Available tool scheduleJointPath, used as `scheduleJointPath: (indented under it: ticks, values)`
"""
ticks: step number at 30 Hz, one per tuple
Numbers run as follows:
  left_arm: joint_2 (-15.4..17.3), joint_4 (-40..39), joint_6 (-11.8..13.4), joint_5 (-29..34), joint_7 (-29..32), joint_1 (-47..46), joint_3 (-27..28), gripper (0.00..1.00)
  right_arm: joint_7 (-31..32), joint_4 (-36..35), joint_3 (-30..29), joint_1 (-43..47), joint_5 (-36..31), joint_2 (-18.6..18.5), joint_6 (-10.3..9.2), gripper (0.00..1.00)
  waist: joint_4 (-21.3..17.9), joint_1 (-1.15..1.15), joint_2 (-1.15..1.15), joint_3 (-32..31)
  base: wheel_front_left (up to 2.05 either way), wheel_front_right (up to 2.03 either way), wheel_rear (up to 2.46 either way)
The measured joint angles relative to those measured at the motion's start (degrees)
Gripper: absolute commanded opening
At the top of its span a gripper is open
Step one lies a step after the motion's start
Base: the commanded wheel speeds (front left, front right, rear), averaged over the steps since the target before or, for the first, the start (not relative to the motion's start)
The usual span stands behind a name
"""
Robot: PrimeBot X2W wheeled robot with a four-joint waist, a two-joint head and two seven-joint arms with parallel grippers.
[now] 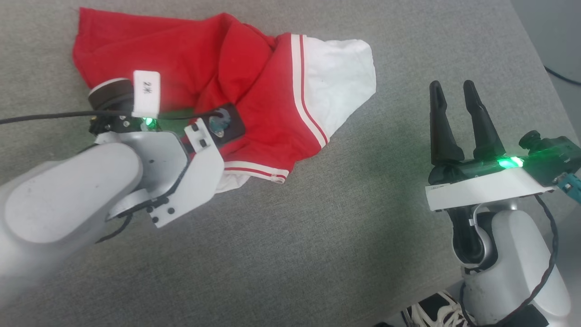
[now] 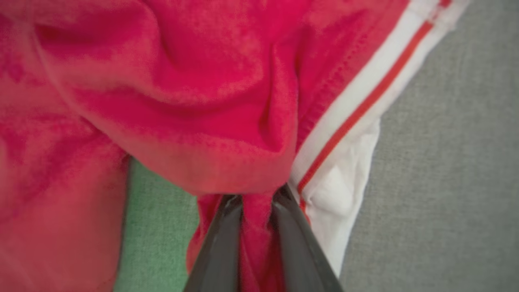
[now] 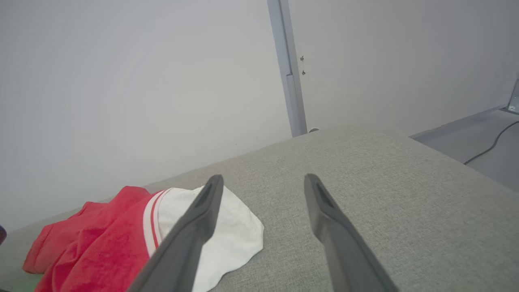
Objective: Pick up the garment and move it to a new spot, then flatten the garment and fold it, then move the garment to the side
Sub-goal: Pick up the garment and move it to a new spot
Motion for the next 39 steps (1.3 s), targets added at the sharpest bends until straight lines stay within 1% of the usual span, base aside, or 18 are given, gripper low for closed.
scheduleJointPath:
  ticks: [4,5,6,7,8,9,10,12,17,21,23,27,29,30,31,32,35,39]
  values:
    - [-0.1,1.2,-0.1,-1.1,-2.8,0.0,0.2,0.00,0.0,0.2,-0.3,0.0,-0.1,0.0,0.00,1.00,-0.3,0.00,0.00,0.8,0.00,0.00,0.00]
    - [-0.3,1.7,-0.1,-1.9,-3.6,0.0,0.2,0.13,0.0,0.2,-0.5,-0.1,-0.5,0.0,0.00,1.00,-0.1,0.00,0.00,0.7,0.00,0.00,0.00]
    - [-0.6,2.3,-0.1,-2.3,-4.6,-0.1,0.1,0.31,0.0,0.2,-0.5,0.0,-0.9,0.0,0.00,1.00,0.2,0.00,0.00,0.6,0.00,0.00,0.00]
    - [-1.0,2.9,-0.1,-2.7,-5.6,-0.2,0.0,0.45,0.0,0.3,-0.7,-0.1,-1.5,0.0,0.00,1.00,0.6,0.00,0.00,0.5,0.00,0.00,0.00]
    - [-1.4,3.6,-0.1,-3.1,-6.9,-0.4,-0.1,0.67,0.0,0.4,-0.9,-0.1,-2.2,0.0,0.00,1.00,1.0,0.00,0.00,0.2,0.00,0.00,0.00]
    - [-1.9,4.3,-0.1,-3.5,-8.2,-0.4,-0.3,0.92,0.0,0.5,-1.1,-0.1,-2.7,0.0,0.00,1.00,1.4,0.00,0.00,-0.1,0.00,0.00,0.00]
    - [-2.5,5.0,-0.1,-3.8,-9.5,-0.4,-0.5,1.00,0.0,0.6,-1.2,-0.1,-3.2,0.0,0.00,1.00,1.9,0.00,0.00,-0.5,0.00,0.00,0.00]
    - [-3.5,5.9,0.0,-4.4,-12.3,-0.4,-0.8,1.00,0.0,1.0,-1.3,-0.1,-4.6,0.0,0.00,1.00,3.0,0.00,0.00,-1.5,0.00,0.00,0.00]
    - [-5.9,8.3,0.0,-8.5,-22.4,-1.1,-1.2,1.00,0.0,2.1,-1.3,0.2,-8.2,0.0,0.00,1.00,6.3,0.00,0.00,-4.8,0.00,0.00,0.00]
    - [-7.3,10.6,0.1,-16.0,-31.3,-0.4,-1.0,1.00,0.0,3.3,-1.1,1.1,-10.8,0.1,0.00,1.00,9.1,0.00,0.00,-8.2,0.00,0.00,0.00]
    - [-7.8,11.7,0.1,-20.4,-35.5,1.4,-0.5,1.00,0.0,3.8,-1.2,1.7,-11.8,-0.1,0.00,1.00,10.6,0.00,0.00,-9.8,0.00,0.00,0.00]
    - [-8.0,15.1,0.1,-26.7,-44.2,6.7,0.9,1.00,0.0,4.4,-1.8,3.2,-12.8,-1.7,0.00,1.00,13.9,0.00,0.00,-12.7,0.00,0.00,0.00]
    - [-8.2,17.6,0.1,-28.8,-49.2,10.0,2.0,1.00,0.0,4.9,-2.1,4.0,-13.2,-2.6,0.00,1.00,15.5,0.00,0.00,-13.9,0.00,0.00,0.00]
    - [-8.2,17.6,0.1,-28.8,-49.2,10.0,2.0,1.00,0.0,4.9,-2.1,4.0,-13.2,-2.6,0.00,1.00,15.5,0.00,0.00,-13.9,0.00,0.00,0.00]
    - [-8.5,20.3,0.1,-30.3,-54.0,13.7,2.6,1.00,0.0,5.3,-2.4,4.9,-13.3,-3.5,0.00,1.00,17.1,0.00,0.00,-15.1,0.00,0.00,0.00]
    - [-8.5,20.3,0.1,-30.3,-54.0,13.7,2.6,1.00,0.0,5.3,-2.4,4.9,-13.3,-3.5,0.00,1.00,17.1,0.00,0.00,-15.1,0.00,0.00,0.00]
    - [-9.4,23.7,0.1,-32.3,-57.4,19.1,3.5,1.00,0.0,5.8,-3.0,6.4,-13.7,-5.0,0.00,1.00,19.4,0.00,0.00,-16.6,0.00,0.00,0.00]
    - [-10.4,26.3,0.1,-32.7,-58.7,25.4,5.6,1.00,0.0,6.0,-3.8,8.2,-13.7,-6.5,0.00,1.00,22.3,0.00,0.00,-18.3,0.00,0.00,0.00]
